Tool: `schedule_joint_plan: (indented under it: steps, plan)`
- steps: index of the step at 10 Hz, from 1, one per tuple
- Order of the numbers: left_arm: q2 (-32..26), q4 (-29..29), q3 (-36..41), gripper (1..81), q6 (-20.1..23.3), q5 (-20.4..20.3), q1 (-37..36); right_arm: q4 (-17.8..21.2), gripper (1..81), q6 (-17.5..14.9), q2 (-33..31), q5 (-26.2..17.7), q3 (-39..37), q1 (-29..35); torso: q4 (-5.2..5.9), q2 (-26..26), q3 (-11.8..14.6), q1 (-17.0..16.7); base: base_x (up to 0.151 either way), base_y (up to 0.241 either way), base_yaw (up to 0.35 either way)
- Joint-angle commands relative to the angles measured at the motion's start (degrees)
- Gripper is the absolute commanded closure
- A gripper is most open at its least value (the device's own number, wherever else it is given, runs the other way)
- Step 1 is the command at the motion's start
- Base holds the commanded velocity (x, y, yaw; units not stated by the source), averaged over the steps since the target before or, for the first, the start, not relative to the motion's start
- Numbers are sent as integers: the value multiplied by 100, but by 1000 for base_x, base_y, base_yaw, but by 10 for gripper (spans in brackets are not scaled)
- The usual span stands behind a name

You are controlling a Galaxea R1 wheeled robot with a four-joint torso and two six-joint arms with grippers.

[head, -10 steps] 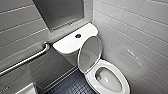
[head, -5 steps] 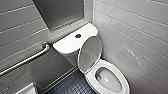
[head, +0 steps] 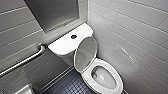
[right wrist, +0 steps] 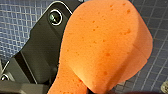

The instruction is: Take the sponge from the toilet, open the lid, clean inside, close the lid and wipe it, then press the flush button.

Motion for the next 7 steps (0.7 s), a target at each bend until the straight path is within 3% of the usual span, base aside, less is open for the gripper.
schedule_joint_plan:
  steps: [1, 5, 6, 7]
  plan:
    - [-139, -43, 153, 10, 46, 493, 39, -289, 811, -5, -79, -172, -216, -252, 4, 566, 494, -365, 0, 0, 0]
    - [-253, -52, 259, 10, 46, 493, -23, -421, 811, 4, 360, -181, -770, -305, -64, 1274, 1227, -826, 0, 0, 0]
    - [-262, -60, 259, 10, 46, 493, -66, -448, 811, 4, 439, -189, -831, -305, -64, 1482, 872, -963, 0, 0, 0]
    - [-262, -60, 259, 10, 29, 493, -101, -482, 811, -13, 535, -251, -928, -314, -64, 1100, 1058, -723, 0, 0, 0]
